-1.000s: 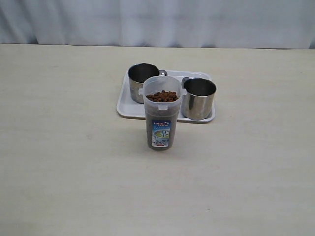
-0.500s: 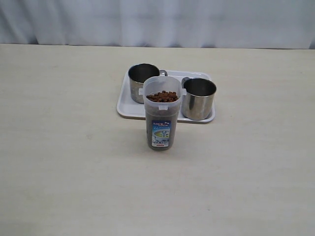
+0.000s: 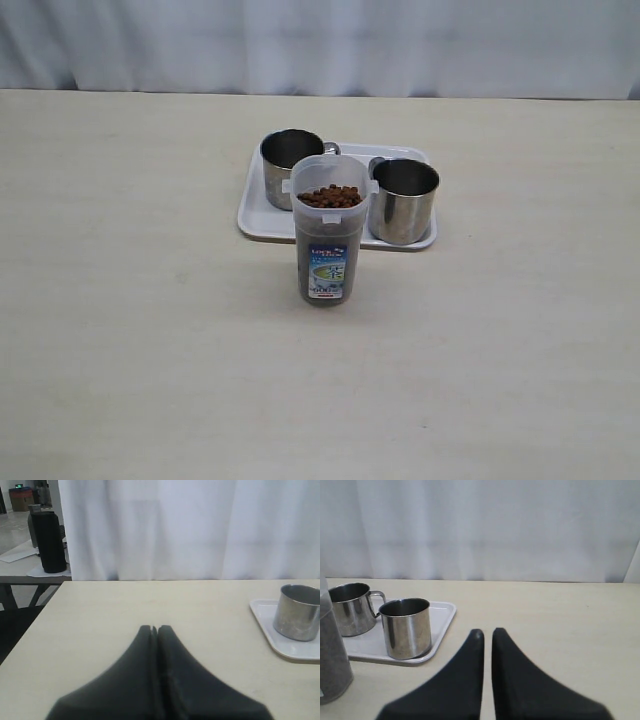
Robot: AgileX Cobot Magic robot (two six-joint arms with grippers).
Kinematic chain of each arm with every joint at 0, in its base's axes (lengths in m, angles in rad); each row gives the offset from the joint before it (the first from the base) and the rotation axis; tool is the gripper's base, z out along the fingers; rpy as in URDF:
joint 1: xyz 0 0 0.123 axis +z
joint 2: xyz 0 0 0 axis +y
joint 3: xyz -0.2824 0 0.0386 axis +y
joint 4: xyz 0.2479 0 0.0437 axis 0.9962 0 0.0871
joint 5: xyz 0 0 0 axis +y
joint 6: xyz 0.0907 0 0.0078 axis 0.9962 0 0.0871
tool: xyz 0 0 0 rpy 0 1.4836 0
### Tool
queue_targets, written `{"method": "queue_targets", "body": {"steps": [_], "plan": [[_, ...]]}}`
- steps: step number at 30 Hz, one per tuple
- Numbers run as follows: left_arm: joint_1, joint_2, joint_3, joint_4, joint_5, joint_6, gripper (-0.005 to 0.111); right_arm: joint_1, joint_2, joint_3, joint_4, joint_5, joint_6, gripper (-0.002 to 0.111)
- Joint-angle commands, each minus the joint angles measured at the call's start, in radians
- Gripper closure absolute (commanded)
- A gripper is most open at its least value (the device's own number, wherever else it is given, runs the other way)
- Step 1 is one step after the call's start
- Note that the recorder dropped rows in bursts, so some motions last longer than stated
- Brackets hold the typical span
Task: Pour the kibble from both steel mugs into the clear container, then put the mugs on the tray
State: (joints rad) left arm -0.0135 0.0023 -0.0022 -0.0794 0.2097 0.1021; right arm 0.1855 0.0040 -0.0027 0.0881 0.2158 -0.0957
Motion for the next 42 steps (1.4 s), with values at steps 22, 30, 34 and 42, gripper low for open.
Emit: {"method": "queue_targets", "body": {"steps": [22,30,34,42], "plan": [[-0.006,-0.002,0.002,-0.001,-0.013,0.003,0.107,-0.009,-0.004,0.003,0.001,-0.001,0.033,0.104],[-0.006,-0.002,0.002,-0.001,-0.013,0.003,0.107,-0.052,-0.004,0.003,0.001,-0.001,0.031,0.104],[-0.006,-0.002,0.002,-0.001,-0.013,0.003,0.107,-0.081,-0.004,0.003,0.001,-0.001,0.031,0.104],[-0.006,-0.002,0.002,-0.001,-0.013,0.003,0.107,-0.103,-0.004,0.003,0.001,-0.001,0.031,0.104]]}}
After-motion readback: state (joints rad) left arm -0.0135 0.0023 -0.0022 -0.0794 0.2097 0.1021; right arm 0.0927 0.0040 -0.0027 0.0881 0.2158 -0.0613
